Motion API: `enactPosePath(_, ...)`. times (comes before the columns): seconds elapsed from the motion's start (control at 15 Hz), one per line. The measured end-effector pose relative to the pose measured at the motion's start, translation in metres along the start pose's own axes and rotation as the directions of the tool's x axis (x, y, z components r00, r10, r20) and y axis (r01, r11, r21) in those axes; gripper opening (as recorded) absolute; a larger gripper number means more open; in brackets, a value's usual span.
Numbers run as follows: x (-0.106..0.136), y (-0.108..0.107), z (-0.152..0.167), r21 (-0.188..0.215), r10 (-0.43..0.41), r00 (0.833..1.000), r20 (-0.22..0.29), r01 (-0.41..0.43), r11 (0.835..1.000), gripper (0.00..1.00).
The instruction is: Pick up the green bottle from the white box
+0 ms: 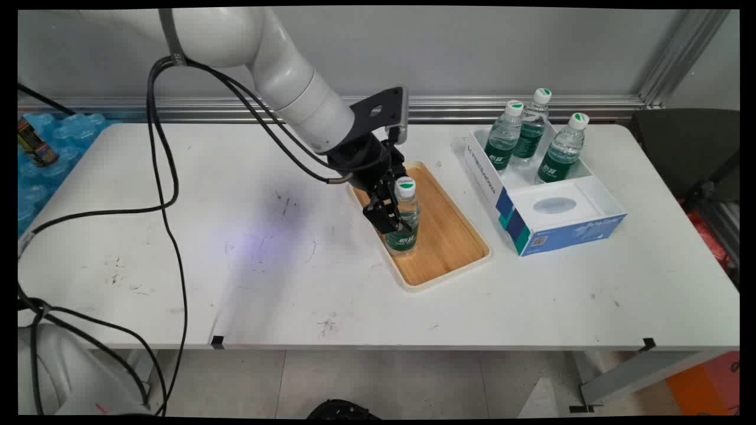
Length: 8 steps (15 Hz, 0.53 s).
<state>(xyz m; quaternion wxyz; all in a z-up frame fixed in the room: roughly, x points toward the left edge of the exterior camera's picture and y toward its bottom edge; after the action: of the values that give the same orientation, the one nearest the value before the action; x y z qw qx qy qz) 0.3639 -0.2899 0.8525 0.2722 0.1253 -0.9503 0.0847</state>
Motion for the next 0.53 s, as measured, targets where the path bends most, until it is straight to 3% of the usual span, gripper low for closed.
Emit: enactPosePath(0.53,0.002,0.004,-0.019,-0.003,-0.021,1.0,0.006,0.021,1.0,1.0)
